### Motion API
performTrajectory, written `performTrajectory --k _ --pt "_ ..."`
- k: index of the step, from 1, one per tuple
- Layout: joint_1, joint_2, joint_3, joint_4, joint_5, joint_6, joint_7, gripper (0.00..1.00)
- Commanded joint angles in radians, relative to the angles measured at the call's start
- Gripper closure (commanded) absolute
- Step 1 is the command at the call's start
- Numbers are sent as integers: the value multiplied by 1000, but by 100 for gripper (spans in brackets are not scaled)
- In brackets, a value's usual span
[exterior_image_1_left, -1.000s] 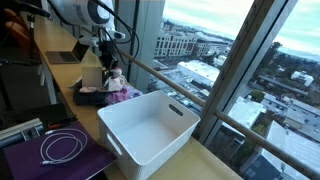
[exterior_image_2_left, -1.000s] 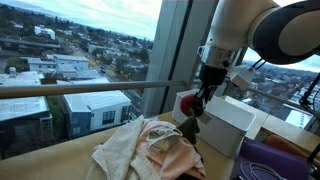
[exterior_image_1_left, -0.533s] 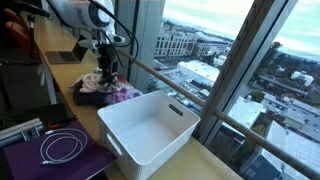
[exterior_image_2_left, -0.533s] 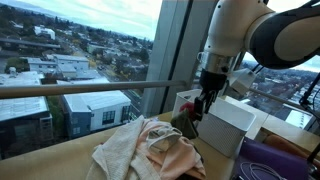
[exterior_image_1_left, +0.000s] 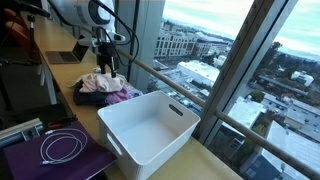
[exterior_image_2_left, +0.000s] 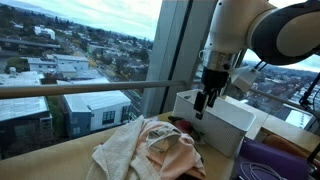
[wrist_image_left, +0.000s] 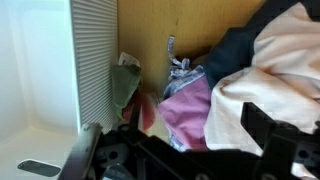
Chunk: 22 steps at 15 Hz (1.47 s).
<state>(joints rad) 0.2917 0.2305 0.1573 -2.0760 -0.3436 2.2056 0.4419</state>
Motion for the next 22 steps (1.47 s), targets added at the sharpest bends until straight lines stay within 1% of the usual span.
performTrajectory --k 1,5,8,11,15,19,21,22 --pt "13 -16 5 -5 -6 3 4 0" --pt "33 23 40 30 42 50 -13 0" --pt "51 66 66 57 94 110 -43 0" --pt "61 156 77 95 159 188 -86 0" --pt "64 312 81 167 242 274 -169 0" --pt "61 463 72 254 284 308 -242 0" --pt "59 490 70 272 294 298 -261 26" --pt "59 492 68 272 294 291 -265 34"
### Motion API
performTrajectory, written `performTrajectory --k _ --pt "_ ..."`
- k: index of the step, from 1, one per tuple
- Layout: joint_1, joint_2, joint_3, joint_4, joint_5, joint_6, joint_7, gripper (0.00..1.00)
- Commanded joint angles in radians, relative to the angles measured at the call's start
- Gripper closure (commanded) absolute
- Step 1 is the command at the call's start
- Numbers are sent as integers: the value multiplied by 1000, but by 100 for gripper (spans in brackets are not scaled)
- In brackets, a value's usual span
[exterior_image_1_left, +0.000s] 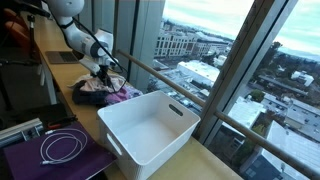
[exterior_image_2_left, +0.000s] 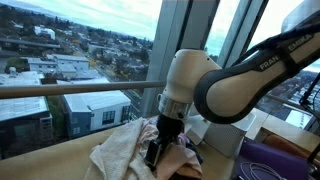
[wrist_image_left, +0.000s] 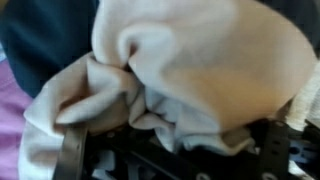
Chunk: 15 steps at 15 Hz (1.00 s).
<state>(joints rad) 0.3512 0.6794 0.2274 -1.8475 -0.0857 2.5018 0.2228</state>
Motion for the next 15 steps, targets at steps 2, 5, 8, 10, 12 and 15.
performTrajectory --k 2,5,8,10,12,15 --pt "6 15 -5 27 34 -21 -41 51" --pt "17 -45 -9 -9 30 -43 -20 72" --pt "28 -151 -18 -59 18 -93 7 94" --pt "13 -254 -20 -100 22 -139 19 99" --pt "-5 -342 -28 -134 25 -171 35 95" --pt "-38 -484 -49 -192 14 -210 70 95"
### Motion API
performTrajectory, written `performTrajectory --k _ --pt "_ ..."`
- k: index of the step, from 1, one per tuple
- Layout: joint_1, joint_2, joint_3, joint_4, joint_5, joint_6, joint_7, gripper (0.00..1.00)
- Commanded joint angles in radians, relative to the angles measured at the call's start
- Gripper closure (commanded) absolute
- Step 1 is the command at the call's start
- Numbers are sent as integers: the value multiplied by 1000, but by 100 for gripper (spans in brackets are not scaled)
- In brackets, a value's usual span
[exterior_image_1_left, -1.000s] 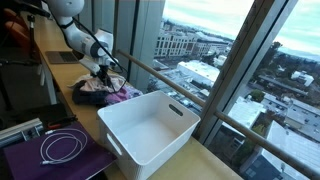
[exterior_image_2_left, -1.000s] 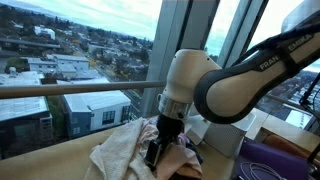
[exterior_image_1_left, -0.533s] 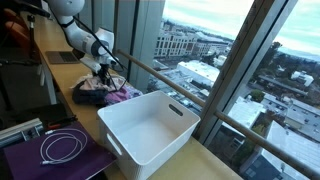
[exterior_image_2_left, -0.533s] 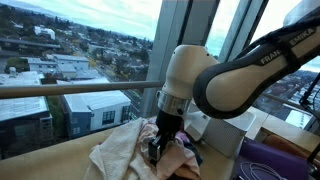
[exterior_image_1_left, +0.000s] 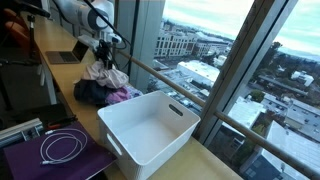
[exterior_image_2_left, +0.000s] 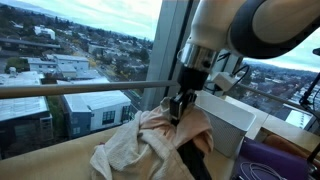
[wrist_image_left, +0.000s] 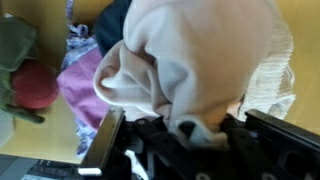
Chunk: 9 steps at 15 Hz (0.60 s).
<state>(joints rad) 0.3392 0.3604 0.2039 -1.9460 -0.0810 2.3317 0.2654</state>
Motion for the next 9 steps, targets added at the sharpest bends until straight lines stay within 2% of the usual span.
performTrajectory --k 1,5,9 --pt "-39 -211 -36 -111 0 -49 42 95" --pt "-106 -385 -68 -152 -28 -84 79 95" --pt "-182 -533 -78 -118 -73 -166 74 95"
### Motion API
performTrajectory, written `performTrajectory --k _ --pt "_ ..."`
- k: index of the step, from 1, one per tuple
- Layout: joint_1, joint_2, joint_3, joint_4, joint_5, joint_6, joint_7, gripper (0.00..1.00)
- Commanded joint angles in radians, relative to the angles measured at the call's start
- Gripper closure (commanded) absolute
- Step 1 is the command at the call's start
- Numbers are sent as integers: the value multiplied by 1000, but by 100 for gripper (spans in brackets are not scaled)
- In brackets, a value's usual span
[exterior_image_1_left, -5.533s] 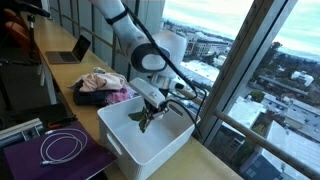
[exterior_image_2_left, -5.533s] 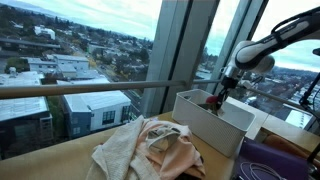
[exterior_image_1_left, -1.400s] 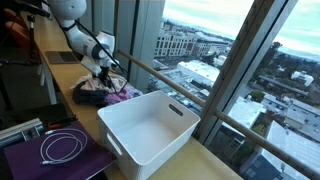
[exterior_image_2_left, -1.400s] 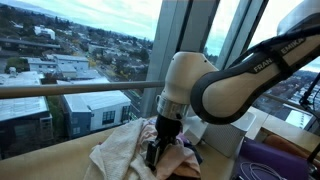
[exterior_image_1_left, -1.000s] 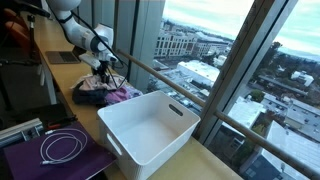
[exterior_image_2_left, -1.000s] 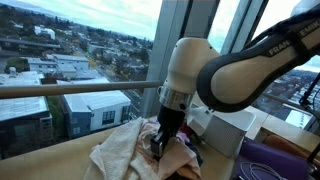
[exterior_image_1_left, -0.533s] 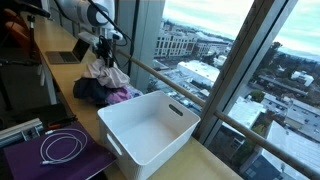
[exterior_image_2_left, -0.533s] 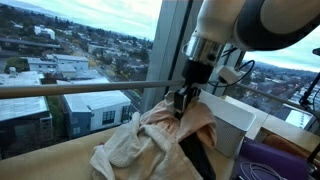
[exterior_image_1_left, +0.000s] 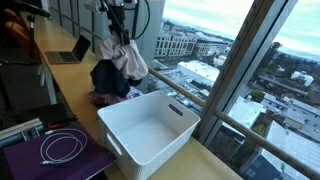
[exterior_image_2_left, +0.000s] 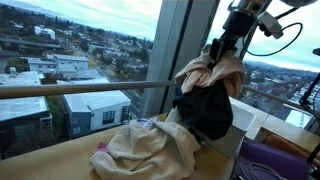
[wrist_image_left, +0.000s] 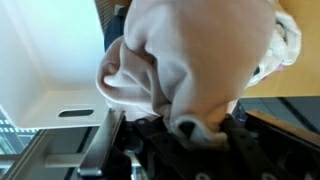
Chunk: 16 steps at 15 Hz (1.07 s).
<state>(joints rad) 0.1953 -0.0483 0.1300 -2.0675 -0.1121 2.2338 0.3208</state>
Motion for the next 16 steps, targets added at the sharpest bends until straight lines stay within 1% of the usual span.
performTrajectory --k 1,5,8,9,12,16 --pt "-57 -157 -4 21 -58 -96 14 95" --pt "-126 -274 -13 108 -85 -216 -27 95" --pt "-173 -326 -34 212 -97 -323 -76 95" --pt "-184 -331 -41 238 -100 -342 -91 95" --pt "-204 -323 -52 246 -96 -331 -112 95" --pt "-203 -267 -61 165 -77 -249 -109 95"
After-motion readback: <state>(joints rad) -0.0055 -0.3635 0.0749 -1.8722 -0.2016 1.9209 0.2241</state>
